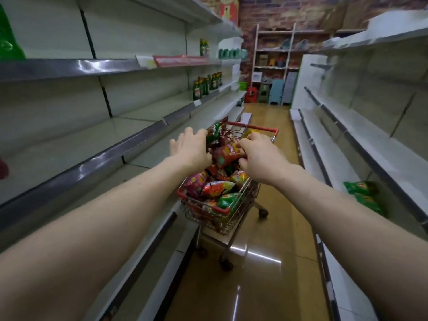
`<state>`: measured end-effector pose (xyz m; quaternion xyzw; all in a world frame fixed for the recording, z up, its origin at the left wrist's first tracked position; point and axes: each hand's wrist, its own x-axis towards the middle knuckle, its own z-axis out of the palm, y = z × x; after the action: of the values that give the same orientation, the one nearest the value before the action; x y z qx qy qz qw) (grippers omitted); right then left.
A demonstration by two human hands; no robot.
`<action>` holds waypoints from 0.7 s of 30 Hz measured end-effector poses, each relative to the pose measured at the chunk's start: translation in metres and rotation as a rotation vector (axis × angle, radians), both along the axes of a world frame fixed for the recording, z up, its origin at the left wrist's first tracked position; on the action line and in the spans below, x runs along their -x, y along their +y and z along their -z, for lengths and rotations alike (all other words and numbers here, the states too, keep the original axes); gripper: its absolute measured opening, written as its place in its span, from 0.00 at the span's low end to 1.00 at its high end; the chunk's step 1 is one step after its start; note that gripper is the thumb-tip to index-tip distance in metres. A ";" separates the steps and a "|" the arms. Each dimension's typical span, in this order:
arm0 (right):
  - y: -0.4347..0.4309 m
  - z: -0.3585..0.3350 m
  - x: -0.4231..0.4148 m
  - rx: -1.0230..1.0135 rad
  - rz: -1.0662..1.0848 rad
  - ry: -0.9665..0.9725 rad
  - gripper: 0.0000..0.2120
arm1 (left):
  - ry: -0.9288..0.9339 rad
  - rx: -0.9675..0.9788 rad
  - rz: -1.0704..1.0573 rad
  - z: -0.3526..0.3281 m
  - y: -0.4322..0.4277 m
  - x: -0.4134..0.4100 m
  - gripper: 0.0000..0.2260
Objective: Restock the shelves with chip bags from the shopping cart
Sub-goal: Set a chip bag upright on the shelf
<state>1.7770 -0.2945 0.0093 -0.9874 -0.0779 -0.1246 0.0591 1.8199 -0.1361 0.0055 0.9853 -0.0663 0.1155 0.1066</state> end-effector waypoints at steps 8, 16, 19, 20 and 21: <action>0.007 0.034 -0.137 -0.003 0.002 0.059 0.21 | 0.116 0.134 -0.004 0.043 0.011 -0.134 0.28; 0.011 0.081 -0.287 -0.044 0.095 0.162 0.20 | 0.231 0.107 0.033 0.092 0.017 -0.292 0.25; 0.009 0.115 -0.328 -0.058 0.101 0.208 0.19 | 0.287 0.102 0.021 0.127 0.020 -0.336 0.25; 0.009 0.128 -0.338 -0.065 0.096 0.230 0.19 | 0.319 0.102 0.011 0.141 0.020 -0.348 0.26; 0.008 0.139 -0.346 -0.070 0.094 0.252 0.19 | 0.349 0.106 -0.002 0.153 0.021 -0.357 0.27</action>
<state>2.1228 -0.2864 -0.1298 -0.9951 -0.0193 -0.0048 0.0967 2.1765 -0.1156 -0.1476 0.9835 -0.0398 -0.0541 0.1681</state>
